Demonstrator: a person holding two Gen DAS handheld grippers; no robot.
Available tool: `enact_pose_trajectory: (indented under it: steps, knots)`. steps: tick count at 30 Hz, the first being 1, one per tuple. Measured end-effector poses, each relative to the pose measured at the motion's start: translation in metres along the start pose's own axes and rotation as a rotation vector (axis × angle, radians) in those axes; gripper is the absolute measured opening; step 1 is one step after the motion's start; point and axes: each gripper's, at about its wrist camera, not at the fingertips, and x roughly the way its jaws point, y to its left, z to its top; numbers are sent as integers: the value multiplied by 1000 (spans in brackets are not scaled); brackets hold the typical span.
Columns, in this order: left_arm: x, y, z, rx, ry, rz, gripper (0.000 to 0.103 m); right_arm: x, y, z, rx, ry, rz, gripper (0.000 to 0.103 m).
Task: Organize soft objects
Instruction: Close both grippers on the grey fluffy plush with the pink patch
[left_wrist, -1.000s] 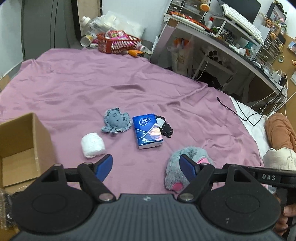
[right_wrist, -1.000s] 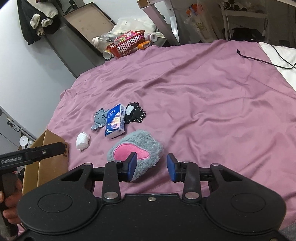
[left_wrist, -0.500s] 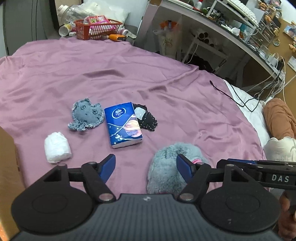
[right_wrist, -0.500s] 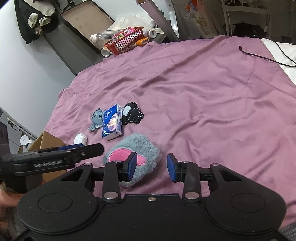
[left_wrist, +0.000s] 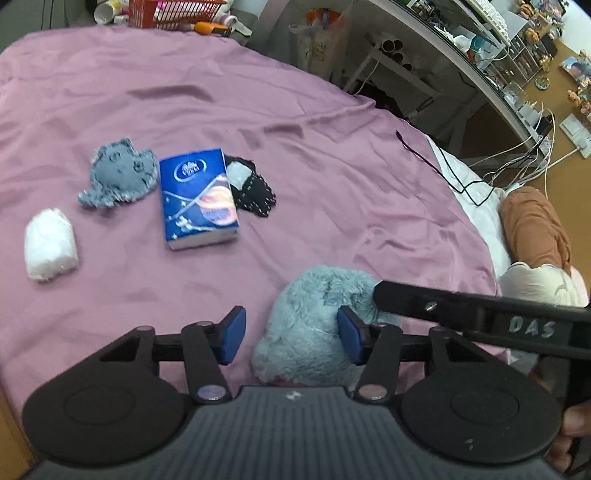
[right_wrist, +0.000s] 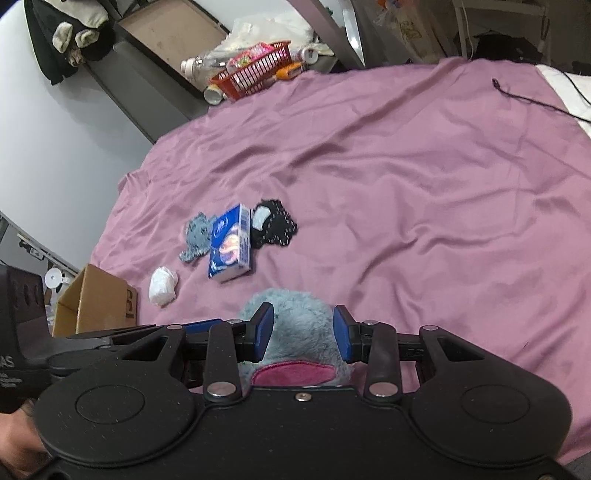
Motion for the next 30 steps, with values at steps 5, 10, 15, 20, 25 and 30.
enact_pose_trajectory:
  steps: [5,10,15,20,25,30]
  knots:
    - [4,-1,-3,-24,37,-35,40,9,-9,-12,52,55,9,33]
    - [-3,-11,-8,25,16,-40,31,3,-6,-19,37,47,14,24]
    - [-24,-15,-4,44,-40,-23,31,-10,3,-14,24,11,43,23]
    - [-45,-13,-3,43,-91,-11,31,-17,17,-12,1,-15,60,23]
    - [-61,-7,-3,33,-126,-2,31,-23,32,-11,-31,-42,80,23]
    - [-77,0,-4,24,-162,0,31,-27,48,-11,-65,-66,90,23]
